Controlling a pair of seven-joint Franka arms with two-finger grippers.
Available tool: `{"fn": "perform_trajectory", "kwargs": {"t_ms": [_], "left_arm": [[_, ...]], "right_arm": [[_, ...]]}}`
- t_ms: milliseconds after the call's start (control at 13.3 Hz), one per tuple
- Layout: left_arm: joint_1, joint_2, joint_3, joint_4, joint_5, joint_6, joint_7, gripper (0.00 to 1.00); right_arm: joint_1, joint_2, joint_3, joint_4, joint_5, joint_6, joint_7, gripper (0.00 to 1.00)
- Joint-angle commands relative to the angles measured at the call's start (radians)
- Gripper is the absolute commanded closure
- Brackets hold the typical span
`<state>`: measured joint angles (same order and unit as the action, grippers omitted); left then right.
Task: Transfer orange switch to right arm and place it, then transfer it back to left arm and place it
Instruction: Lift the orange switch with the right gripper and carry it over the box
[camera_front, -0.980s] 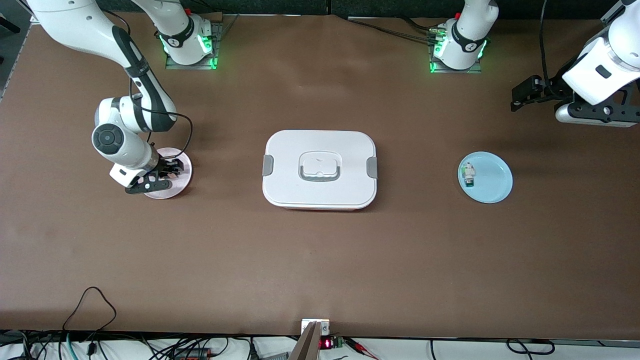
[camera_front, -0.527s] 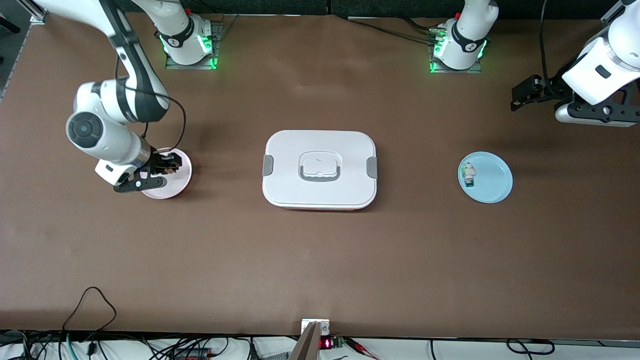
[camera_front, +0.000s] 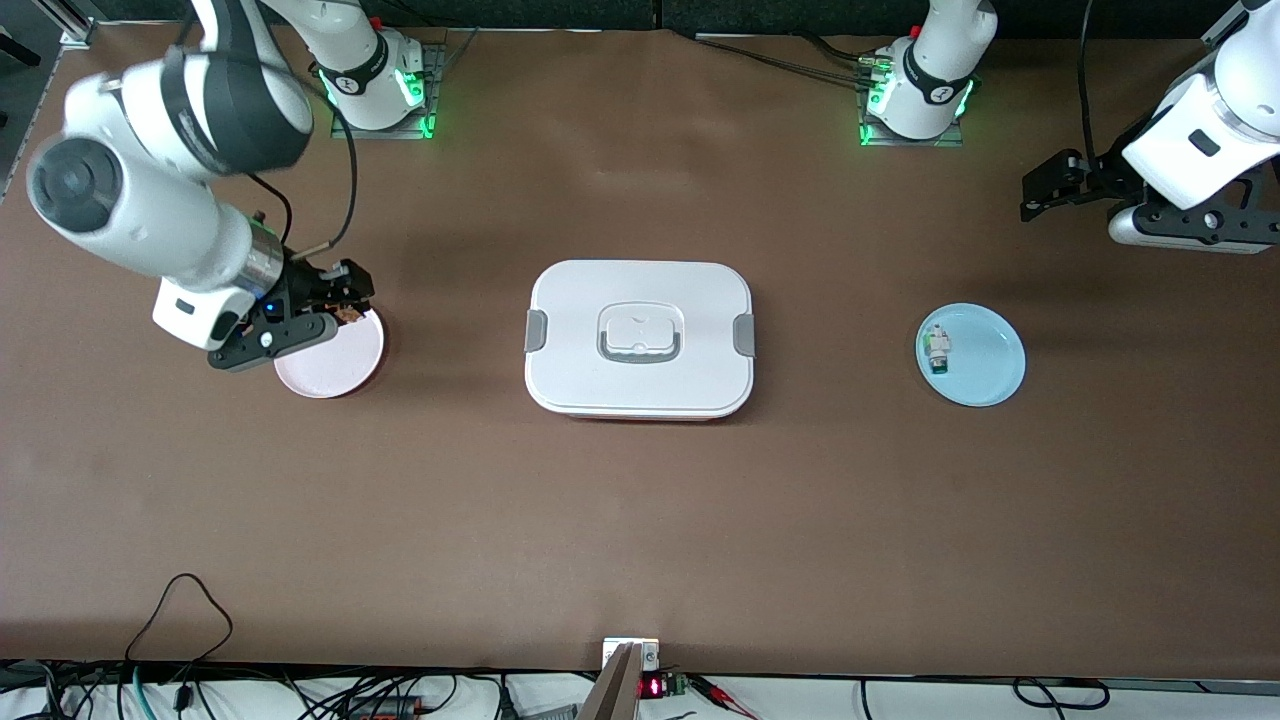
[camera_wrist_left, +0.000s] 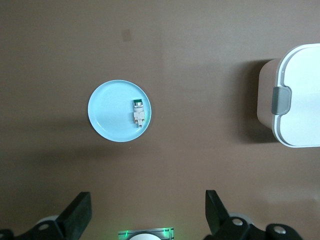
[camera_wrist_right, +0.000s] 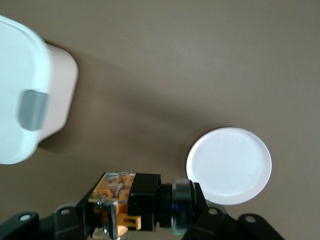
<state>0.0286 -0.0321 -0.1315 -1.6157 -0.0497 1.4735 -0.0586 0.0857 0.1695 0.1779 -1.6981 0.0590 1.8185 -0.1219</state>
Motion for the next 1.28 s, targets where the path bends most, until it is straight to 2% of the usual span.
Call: {"fn": "perform_trajectory", "kwargs": {"t_ms": [0,75,226,377,527,754,1206], "left_arm": [[0.002,-0.015,0.000,-0.006,0.016,-0.010,0.009,0.00],[0.002,-0.015,0.000,-0.006,0.016,-0.010,0.009,0.00],[0.002,-0.014,-0.002,-0.006,0.016,-0.009,0.008,0.00],[0.002,-0.015,-0.002,-0.006,0.016,-0.009,0.003,0.00],[0.002,-0.015,-0.004,-0.006,0.016,-0.010,0.000,0.00],[-0.006,-0.015,-0.005,-0.004,0.016,-0.010,-0.006,0.00],[-0.007,-0.014,-0.005,-0.003,0.016,-0.010,-0.004,0.00]], "right_arm": [[0.003,-0.030,0.046,0.061,0.019,-0.019,-0.042,0.76],[0.003,-0.041,0.072,0.080,0.042,-0.015,-0.073,0.76],[0.006,-0.044,0.087,0.106,0.169,0.017,-0.114,0.76],[0.008,-0.044,0.109,0.112,0.226,0.083,-0.246,0.76],[0.009,-0.038,0.118,0.112,0.322,0.117,-0.347,0.76],[0.022,-0.035,0.129,0.110,0.412,0.146,-0.481,0.76],[0.042,0.007,0.129,0.107,0.744,0.168,-0.812,0.76]]}}
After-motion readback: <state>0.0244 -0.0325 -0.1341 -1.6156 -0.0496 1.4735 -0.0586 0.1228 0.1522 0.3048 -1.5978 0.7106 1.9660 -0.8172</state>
